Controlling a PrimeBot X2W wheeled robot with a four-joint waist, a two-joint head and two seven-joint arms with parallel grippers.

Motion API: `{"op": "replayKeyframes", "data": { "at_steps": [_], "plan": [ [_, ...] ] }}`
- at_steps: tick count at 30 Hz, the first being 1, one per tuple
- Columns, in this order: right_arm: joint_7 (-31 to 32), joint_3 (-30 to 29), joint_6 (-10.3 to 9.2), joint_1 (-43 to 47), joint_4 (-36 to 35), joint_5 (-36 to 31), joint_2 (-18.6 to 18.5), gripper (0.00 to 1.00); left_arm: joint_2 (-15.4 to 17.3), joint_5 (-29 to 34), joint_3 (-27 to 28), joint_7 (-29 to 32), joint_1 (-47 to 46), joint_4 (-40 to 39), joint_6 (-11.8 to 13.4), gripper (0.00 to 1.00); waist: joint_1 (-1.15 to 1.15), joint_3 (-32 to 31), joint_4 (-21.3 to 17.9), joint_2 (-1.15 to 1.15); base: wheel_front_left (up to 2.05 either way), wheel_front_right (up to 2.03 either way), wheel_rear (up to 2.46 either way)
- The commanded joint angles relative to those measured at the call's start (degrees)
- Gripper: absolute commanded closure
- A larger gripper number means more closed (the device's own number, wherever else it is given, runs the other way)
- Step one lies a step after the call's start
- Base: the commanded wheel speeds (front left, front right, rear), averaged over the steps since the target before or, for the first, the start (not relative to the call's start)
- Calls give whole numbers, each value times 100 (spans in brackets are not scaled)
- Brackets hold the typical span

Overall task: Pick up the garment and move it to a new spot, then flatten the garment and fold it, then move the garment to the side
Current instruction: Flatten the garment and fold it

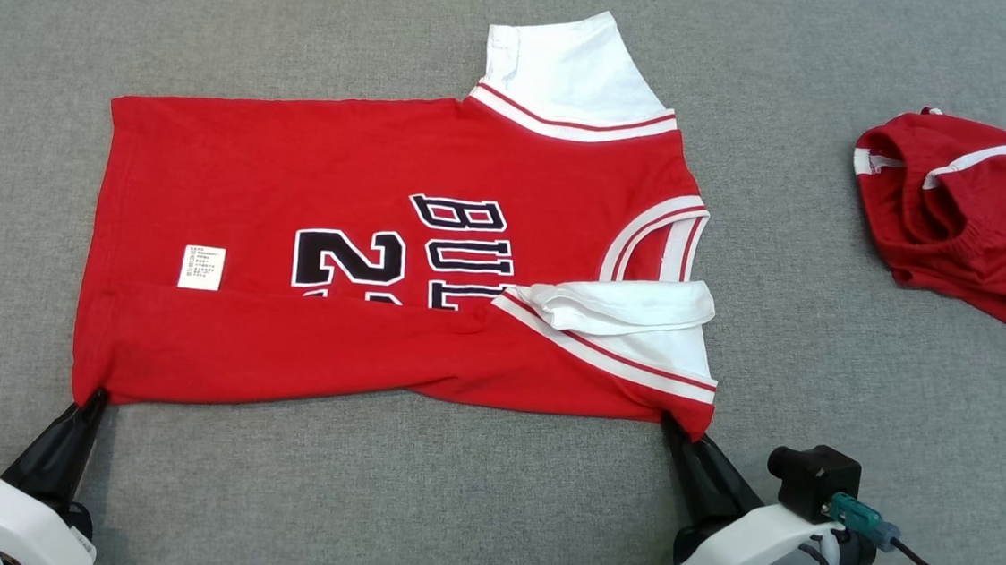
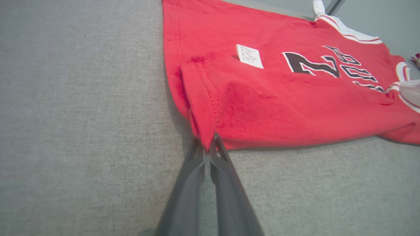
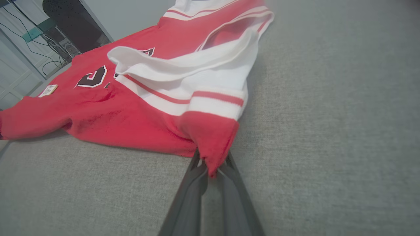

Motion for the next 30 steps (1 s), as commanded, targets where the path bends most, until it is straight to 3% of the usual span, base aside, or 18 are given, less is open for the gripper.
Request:
{"op": "replayKeyframes", "data": {
  "at_steps": [1,15,30],
  "plan": [
    [-42,17,-1,-34,-105,-9,35,100,301,-6,208,-77,-255,-69,2,100,0,-17,1,0,0,0,0],
    [-42,-267,-1,22,151,-195,35,100,395,-95,86,-77,-63,65,2,100,0,-227,120,0,0,0,0],
    [465,-372,-1,209,241,-297,35,100,110,-95,-277,-77,161,370,2,100,0,-707,236,0,0,0,0]
  ]
}}
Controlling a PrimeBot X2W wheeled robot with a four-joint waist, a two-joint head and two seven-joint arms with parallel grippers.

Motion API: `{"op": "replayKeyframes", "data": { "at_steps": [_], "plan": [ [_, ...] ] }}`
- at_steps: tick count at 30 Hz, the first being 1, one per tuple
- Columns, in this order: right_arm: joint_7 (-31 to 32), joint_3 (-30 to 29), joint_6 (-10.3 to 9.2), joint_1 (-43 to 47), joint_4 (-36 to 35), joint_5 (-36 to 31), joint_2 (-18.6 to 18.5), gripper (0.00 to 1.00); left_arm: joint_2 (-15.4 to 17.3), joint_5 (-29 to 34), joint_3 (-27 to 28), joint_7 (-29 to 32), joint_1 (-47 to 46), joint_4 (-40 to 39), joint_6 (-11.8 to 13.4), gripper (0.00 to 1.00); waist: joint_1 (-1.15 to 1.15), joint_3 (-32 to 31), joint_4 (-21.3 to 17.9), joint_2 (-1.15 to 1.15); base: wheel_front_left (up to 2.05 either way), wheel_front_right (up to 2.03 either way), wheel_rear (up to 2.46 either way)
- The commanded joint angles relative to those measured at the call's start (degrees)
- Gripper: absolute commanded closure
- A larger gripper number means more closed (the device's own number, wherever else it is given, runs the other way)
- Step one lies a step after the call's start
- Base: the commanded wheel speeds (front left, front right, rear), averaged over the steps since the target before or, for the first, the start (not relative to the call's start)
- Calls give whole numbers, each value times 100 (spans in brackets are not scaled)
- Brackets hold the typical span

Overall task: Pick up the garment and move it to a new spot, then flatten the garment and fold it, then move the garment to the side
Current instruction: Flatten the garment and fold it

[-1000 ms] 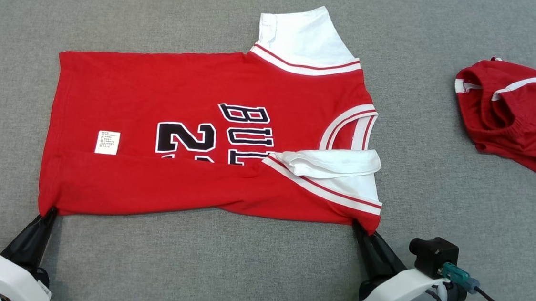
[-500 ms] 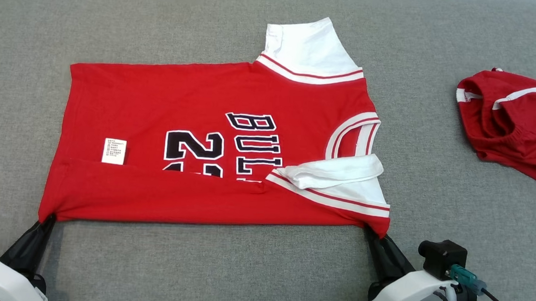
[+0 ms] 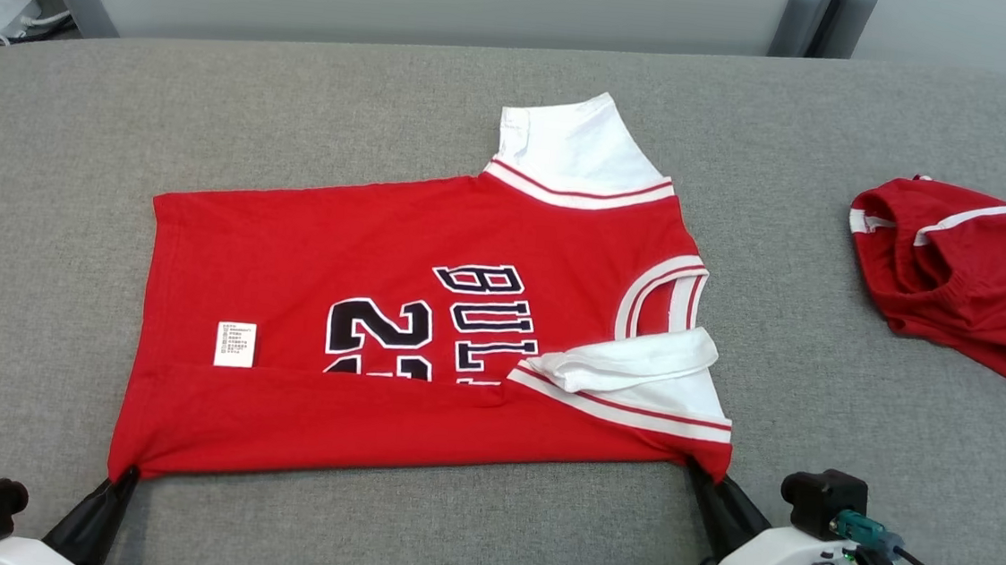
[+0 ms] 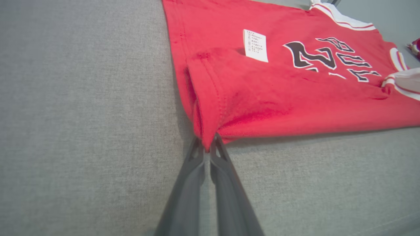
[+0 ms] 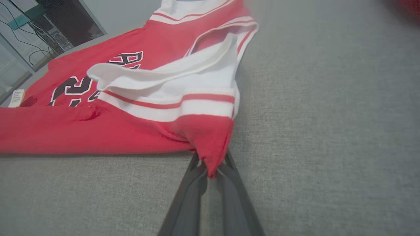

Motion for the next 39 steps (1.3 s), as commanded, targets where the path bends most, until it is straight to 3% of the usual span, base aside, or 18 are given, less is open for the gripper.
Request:
{"op": "replayKeyframes", "data": {
  "at_steps": [1,15,27,28,29,30,39],
  "plan": [
    [46,109,-1,85,-153,-36,4,100,234,-25,206,-77,-89,1,3,100,0,-61,-7,0,0,0,0],
    [783,-182,-1,745,-981,-173,-106,100,-21,86,179,-77,16,365,3,100,0,-397,-128,0,0,0,0],
    [1014,-318,-1,1024,-1329,-204,-97,100,-53,98,180,-77,89,530,3,100,0,-421,-46,0,0,0,0],
    [965,-396,-1,1019,-1340,-238,-92,73,-56,87,162,-77,84,532,3,73,0,-413,-41,0,0,0,0],
    [941,-435,-1,1017,-1346,-268,-85,40,-53,94,158,-77,69,520,3,33,0,-405,-36,0,0,0,0],
    [910,-481,-1,1012,-1354,-309,-78,0,-54,96,162,-77,61,513,3,0,0,-395,-33,0,0,0,0],
    [612,-728,-1,943,-1499,-573,-21,0,-17,227,590,-77,117,426,3,0,0,-359,-22,0,0,0,0]
  ]
}}
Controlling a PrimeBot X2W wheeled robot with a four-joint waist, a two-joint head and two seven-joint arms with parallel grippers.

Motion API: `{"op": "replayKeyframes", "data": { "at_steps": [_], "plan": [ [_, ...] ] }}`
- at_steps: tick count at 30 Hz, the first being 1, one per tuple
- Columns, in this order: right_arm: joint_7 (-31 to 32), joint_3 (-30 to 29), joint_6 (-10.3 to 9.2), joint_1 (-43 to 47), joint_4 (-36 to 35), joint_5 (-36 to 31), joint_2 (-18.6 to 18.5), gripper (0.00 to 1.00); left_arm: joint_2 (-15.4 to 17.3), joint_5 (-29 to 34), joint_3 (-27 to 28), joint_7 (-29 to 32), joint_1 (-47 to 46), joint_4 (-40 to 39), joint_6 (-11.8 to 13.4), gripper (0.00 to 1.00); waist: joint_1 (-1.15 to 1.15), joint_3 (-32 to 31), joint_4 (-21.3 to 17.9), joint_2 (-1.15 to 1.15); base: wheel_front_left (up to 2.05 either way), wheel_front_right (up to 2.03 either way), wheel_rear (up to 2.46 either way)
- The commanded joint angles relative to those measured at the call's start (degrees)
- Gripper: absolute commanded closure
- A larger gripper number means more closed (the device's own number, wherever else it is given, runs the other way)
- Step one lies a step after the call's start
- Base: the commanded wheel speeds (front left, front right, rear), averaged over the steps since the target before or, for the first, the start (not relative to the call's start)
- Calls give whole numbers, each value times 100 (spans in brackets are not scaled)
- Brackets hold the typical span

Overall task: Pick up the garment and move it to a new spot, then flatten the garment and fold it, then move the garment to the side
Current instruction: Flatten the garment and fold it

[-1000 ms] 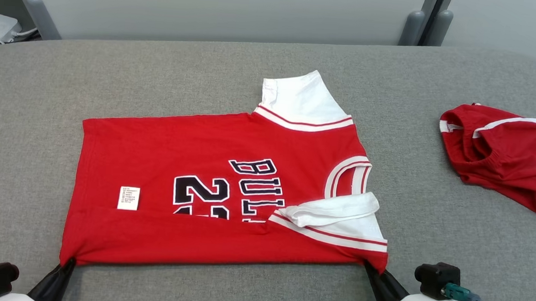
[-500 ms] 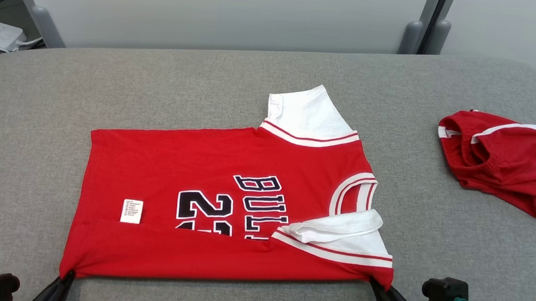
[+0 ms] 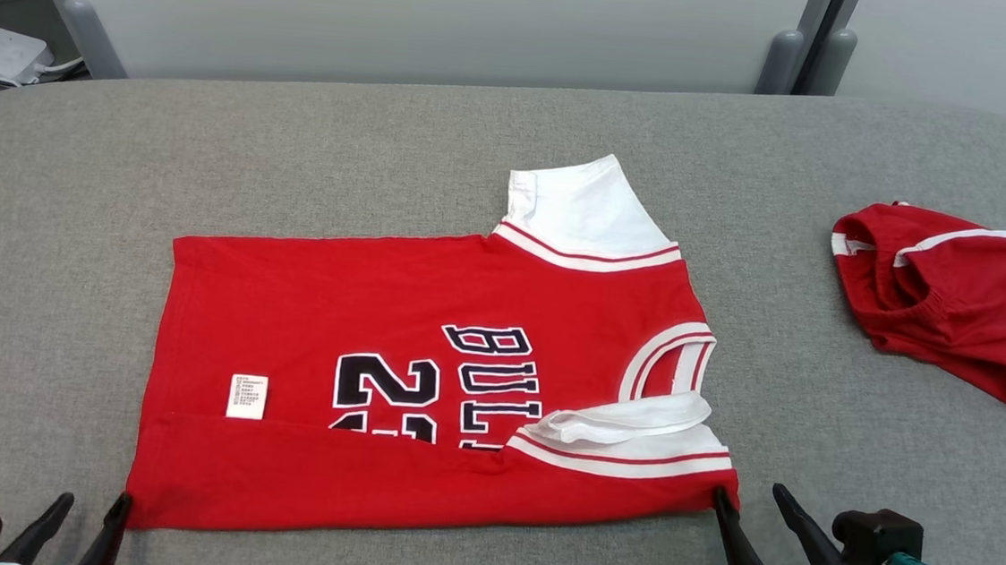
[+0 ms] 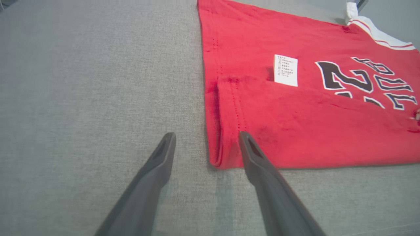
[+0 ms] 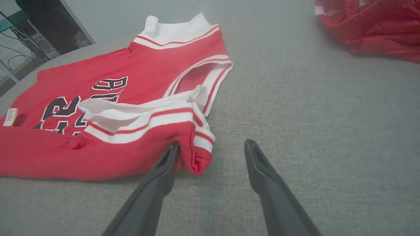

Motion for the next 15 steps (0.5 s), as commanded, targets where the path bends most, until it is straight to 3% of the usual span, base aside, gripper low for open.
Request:
{"op": "replayKeyframes", "data": {
  "at_steps": [1,15],
  "plan": [
    [-134,62,-1,-139,-199,-97,7,0,252,112,354,-78,-80,-110,3,0,0,-7,11,0,0,0,0],
    [-469,-51,-1,-449,-429,-239,27,0,-51,1006,1457,-78,37,-906,3,0,0,-12,77,0,0,0,0]
  ]
}}
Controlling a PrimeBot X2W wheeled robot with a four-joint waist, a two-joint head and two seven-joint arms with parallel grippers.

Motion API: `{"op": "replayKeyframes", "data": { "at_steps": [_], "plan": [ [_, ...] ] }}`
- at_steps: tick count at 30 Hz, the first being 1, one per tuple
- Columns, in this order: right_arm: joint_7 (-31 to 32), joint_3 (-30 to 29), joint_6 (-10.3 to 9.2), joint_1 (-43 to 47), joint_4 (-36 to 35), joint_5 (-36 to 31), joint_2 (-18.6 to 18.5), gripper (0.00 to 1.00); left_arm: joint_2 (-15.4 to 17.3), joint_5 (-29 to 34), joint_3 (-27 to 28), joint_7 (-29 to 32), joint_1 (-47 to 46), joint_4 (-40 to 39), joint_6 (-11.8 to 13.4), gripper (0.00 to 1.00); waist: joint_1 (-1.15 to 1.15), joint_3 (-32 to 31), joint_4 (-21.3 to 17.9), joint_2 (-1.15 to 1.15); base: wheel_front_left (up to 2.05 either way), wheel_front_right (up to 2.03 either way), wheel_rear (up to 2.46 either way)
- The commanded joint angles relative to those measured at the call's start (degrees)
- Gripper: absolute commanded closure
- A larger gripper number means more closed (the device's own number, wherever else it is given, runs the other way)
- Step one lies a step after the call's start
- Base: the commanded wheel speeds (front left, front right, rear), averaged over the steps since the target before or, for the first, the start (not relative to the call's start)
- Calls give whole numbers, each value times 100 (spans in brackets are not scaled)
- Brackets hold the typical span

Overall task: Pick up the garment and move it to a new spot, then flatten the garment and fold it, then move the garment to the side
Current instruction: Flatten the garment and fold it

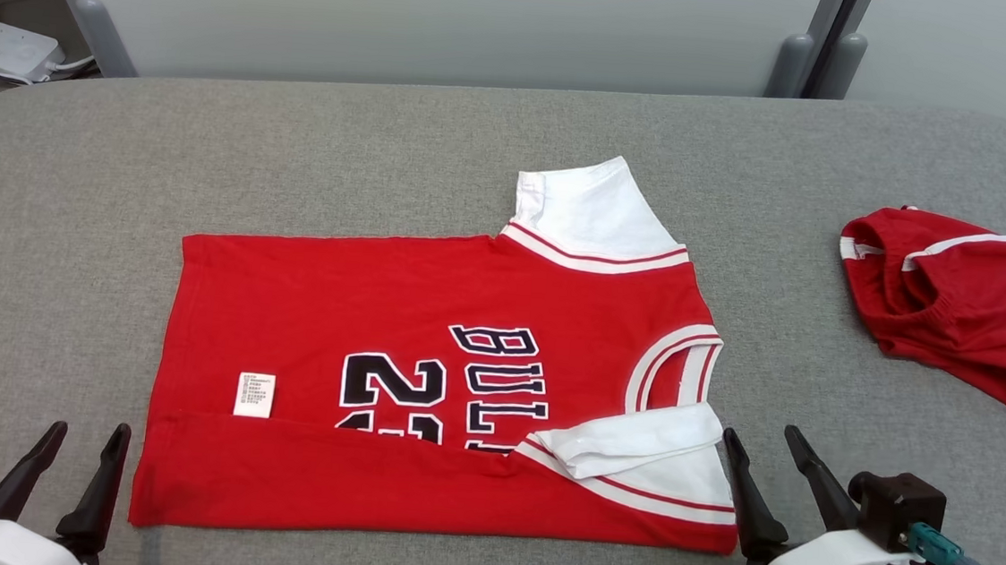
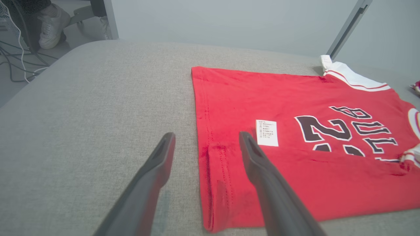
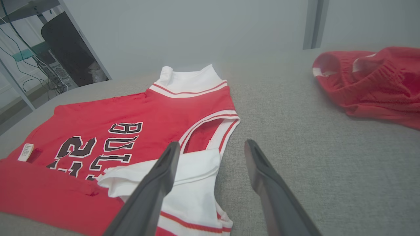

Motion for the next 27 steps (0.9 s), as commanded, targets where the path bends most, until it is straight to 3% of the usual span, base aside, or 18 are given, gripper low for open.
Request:
{"op": "replayKeyframes", "data": {
  "at_steps": [1,8,13,27],
  "plan": [
    [-113,117,-1,-212,-204,-38,-31,0,138,123,343,-77,-102,-186,2,0,0,-8,-6,0,0,0,0],
    [-310,212,-1,-559,-159,-50,-31,0,37,395,557,-77,-110,-446,2,0,0,46,-30,0,0,0,0],
    [-350,336,-1,-911,-57,-43,-31,0,191,375,391,-77,-328,-481,2,0,0,254,-40,0,0,0,0],
    [-503,634,-1,-2238,210,-175,-30,0,1489,-253,-886,-77,-1814,-488,2,0,0,1309,-141,0,0,0,0]
  ]
}}
